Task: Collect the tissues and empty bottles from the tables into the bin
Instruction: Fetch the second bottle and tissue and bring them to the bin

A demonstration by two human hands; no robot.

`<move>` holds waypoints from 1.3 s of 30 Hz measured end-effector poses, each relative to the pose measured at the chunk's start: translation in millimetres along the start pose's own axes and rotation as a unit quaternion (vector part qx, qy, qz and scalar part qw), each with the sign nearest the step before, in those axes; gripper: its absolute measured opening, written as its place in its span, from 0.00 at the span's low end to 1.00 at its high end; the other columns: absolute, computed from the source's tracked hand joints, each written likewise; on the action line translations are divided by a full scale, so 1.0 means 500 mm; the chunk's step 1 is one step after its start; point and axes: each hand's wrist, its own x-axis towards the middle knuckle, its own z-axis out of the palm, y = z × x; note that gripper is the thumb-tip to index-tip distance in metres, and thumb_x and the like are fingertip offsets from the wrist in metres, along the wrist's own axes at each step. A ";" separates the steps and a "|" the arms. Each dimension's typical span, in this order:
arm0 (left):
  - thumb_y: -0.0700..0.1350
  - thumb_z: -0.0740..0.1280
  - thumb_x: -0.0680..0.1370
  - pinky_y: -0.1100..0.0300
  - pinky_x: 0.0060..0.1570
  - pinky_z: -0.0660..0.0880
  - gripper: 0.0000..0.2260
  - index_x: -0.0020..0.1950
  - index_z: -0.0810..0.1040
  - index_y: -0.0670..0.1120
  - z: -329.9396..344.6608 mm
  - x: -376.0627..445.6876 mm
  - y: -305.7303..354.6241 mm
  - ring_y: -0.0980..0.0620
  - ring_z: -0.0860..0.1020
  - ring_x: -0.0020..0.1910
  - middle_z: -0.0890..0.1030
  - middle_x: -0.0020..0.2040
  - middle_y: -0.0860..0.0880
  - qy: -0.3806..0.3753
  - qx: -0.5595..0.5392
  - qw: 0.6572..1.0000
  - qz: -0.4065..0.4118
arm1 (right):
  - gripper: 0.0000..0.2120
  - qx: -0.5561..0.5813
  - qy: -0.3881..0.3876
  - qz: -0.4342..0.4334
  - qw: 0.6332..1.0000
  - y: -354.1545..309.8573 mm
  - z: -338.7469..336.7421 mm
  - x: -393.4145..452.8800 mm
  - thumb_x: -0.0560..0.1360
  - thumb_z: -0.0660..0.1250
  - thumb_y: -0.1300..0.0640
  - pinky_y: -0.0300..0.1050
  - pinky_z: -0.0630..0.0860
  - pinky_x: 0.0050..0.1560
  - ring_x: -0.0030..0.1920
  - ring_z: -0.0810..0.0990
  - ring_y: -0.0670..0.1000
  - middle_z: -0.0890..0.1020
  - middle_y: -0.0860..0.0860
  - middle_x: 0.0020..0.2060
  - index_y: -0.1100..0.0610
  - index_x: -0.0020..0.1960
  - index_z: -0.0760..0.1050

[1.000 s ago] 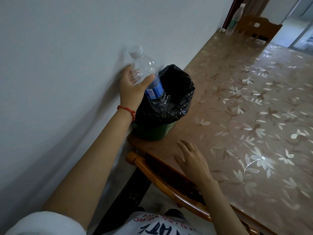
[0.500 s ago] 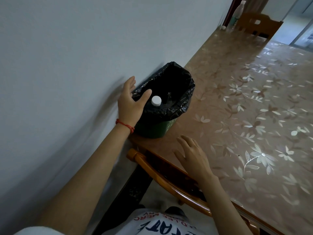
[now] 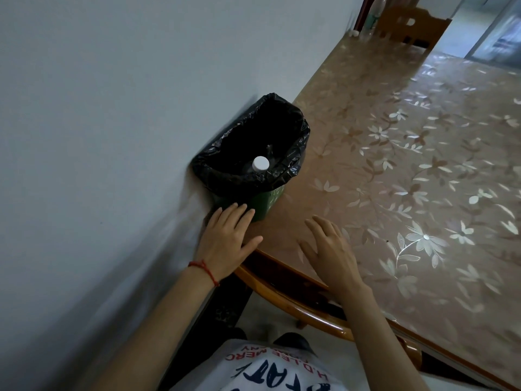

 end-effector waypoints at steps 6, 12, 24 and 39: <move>0.59 0.53 0.75 0.44 0.60 0.70 0.27 0.62 0.74 0.41 0.013 0.011 0.027 0.43 0.76 0.61 0.79 0.60 0.42 -0.020 0.016 0.999 0.026 | 0.21 -0.002 -0.010 0.025 1.000 0.021 -0.017 -0.033 0.75 0.65 0.51 0.54 0.76 0.57 0.63 0.73 0.58 0.74 0.59 0.63 0.60 0.64 0.70; 0.59 0.53 0.75 0.43 0.59 0.71 0.27 0.62 0.74 0.41 0.030 0.020 0.051 0.42 0.76 0.60 0.78 0.60 0.41 -0.053 0.006 0.994 0.092 | 0.21 -0.004 0.013 0.109 0.994 0.029 -0.030 -0.095 0.76 0.64 0.51 0.54 0.73 0.59 0.64 0.72 0.58 0.73 0.59 0.64 0.60 0.65 0.70; 0.58 0.52 0.74 0.42 0.56 0.72 0.27 0.62 0.74 0.40 0.062 0.069 0.170 0.40 0.77 0.58 0.79 0.58 0.40 -0.113 -0.014 0.943 0.313 | 0.21 -0.015 0.134 0.370 0.919 0.001 -0.063 -0.312 0.74 0.67 0.53 0.56 0.74 0.57 0.61 0.74 0.60 0.76 0.61 0.60 0.63 0.62 0.72; 0.57 0.54 0.74 0.45 0.60 0.70 0.26 0.62 0.75 0.43 0.135 -0.010 0.607 0.41 0.76 0.60 0.79 0.59 0.42 -0.121 -0.049 0.822 0.555 | 0.21 -0.064 0.214 0.625 0.748 0.057 -0.098 -0.704 0.73 0.65 0.51 0.57 0.75 0.55 0.57 0.77 0.62 0.78 0.63 0.56 0.65 0.59 0.75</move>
